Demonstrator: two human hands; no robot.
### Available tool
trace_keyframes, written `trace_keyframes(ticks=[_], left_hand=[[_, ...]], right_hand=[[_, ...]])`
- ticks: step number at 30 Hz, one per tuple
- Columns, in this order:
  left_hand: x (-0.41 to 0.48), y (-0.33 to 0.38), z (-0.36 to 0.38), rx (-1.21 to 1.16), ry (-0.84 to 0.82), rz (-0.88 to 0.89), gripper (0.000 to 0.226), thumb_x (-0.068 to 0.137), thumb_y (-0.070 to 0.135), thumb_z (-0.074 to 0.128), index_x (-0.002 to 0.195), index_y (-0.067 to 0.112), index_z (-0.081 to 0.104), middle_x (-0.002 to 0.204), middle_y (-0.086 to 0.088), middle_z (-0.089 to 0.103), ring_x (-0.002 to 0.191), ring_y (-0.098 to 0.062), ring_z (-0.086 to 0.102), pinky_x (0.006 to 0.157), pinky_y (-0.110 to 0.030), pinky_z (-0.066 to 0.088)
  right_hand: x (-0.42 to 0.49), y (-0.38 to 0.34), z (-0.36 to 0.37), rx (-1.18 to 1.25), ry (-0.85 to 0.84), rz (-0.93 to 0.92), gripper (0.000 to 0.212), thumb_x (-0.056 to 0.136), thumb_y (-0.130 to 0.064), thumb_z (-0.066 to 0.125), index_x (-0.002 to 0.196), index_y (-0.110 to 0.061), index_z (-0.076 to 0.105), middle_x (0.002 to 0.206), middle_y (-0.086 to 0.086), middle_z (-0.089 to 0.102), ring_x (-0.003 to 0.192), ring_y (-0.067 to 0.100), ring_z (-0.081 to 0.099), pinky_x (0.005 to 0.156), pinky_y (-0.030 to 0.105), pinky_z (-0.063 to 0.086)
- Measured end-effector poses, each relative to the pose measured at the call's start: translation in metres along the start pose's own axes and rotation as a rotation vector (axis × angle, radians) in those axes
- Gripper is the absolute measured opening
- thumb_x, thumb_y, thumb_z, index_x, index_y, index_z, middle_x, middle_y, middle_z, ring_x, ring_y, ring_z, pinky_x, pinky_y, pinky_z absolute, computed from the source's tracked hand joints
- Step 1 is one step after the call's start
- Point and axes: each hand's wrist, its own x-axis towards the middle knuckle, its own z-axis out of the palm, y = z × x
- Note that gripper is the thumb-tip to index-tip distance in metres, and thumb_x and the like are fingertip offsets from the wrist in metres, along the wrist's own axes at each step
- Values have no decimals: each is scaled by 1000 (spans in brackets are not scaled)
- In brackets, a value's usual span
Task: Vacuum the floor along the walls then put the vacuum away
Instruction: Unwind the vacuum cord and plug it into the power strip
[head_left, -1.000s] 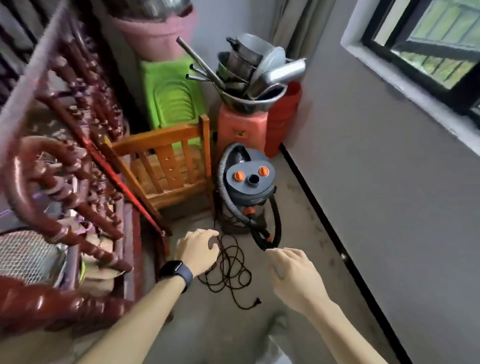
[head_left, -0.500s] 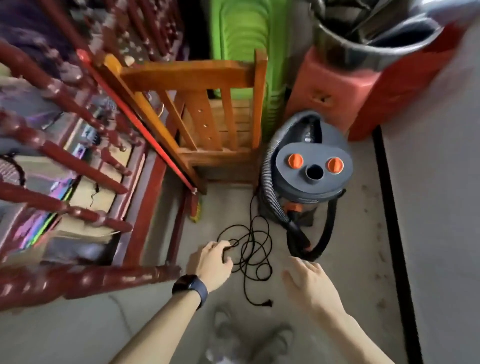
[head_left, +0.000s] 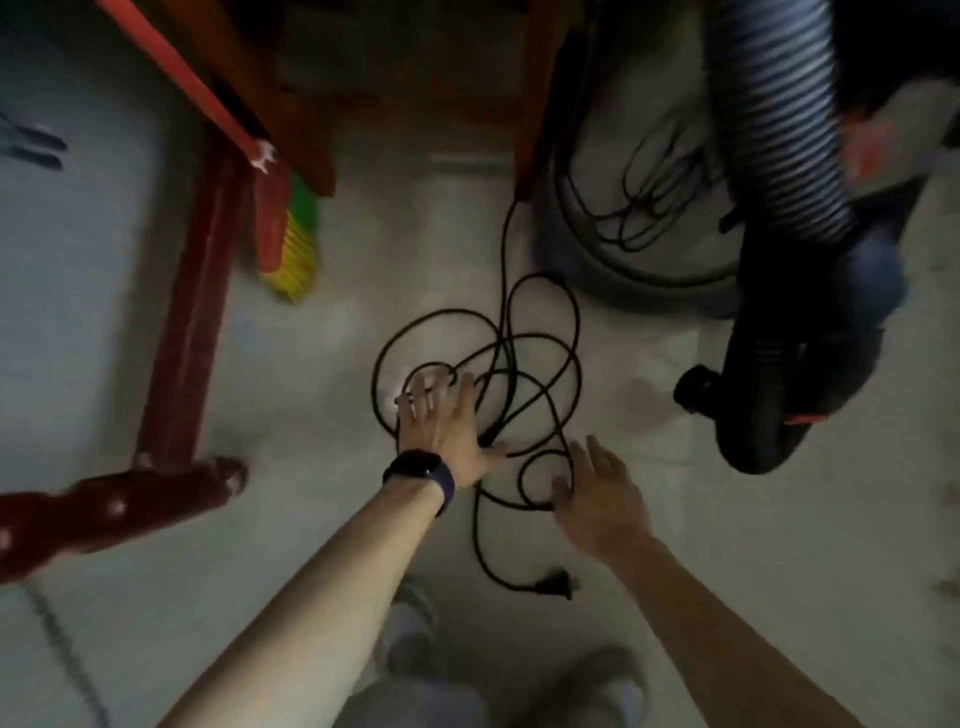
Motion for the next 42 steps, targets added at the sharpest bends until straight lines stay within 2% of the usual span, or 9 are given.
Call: trace_keyframes(ticks=[4, 7, 12, 15, 19, 29, 34, 38, 42], left_hand=[[78, 8, 61, 125, 79, 2, 122, 68, 94, 36, 152, 27, -22, 161, -13, -21, 143, -45, -21, 109, -68, -12], [102, 2, 73, 143, 161, 73, 119, 68, 90, 44, 155, 25, -6, 159, -16, 8, 142, -40, 12, 109, -60, 21], [78, -10, 47, -152, -5, 43, 45, 96, 28, 53, 134, 7, 40, 126, -19, 56, 106, -36, 60, 76, -38, 46], [32, -21, 13, -117, -165, -48, 34, 95, 33, 53, 119, 9, 59, 119, -13, 63, 105, -31, 62, 77, -32, 48], [-55, -22, -73, -414, -180, -143, 11, 82, 31, 60, 86, 21, 62, 82, -2, 65, 70, -18, 58, 51, -24, 36], [-266, 29, -341, -1375, 68, -269, 41, 61, 19, 60, 80, -17, 65, 63, -16, 70, 57, -32, 67, 52, -25, 52], [-292, 72, -450, -1499, 188, -95, 22, 60, 35, 81, 76, 22, 73, 82, -3, 74, 40, -22, 43, 54, -31, 46], [-270, 125, -488, -1449, 229, -36, 57, 61, 50, 80, 115, 38, 67, 89, 15, 72, 35, -14, 39, 55, -29, 54], [-222, 176, -488, -1394, 240, -119, 66, 62, 45, 83, 122, 42, 56, 88, 20, 65, 37, -12, 43, 63, -38, 56]], right_hand=[[71, 20, 43, -102, 38, 4, 74, 109, -48, 25, 164, -19, -16, 170, 0, -26, 159, 21, -17, 129, 50, 4], [79, 27, 62, -116, 66, -9, 78, 107, -53, 21, 162, -19, -22, 167, -1, -35, 156, 21, -26, 129, 49, 2], [41, 13, 26, -28, -19, -57, 78, 107, -58, 26, 166, -14, -1, 174, 3, -10, 160, 20, -4, 130, 42, 7], [-17, -10, -8, 57, 81, -143, 73, 107, -57, 36, 164, -13, 23, 174, 6, 10, 159, 23, 12, 128, 38, 17], [-107, -49, -77, 91, 188, -220, 62, 105, -48, 47, 157, -16, 39, 171, 7, 25, 156, 25, 23, 123, 40, 30], [-353, -112, -352, 244, 582, -426, 48, 98, -44, 53, 136, -16, 60, 138, 1, 61, 125, 23, 55, 104, 33, 46], [-367, -92, -458, 309, 813, -377, 43, 96, -26, 71, 132, -3, 62, 133, 12, 62, 124, 33, 55, 104, 43, 47], [-321, -71, -519, 285, 669, -231, 60, 100, -47, 61, 146, -10, 50, 155, 7, 44, 142, 32, 36, 116, 41, 33], [-250, -53, -570, 170, 576, -139, 83, 96, -68, 50, 156, -12, 38, 164, 9, 36, 151, 33, 25, 120, 50, 28]])
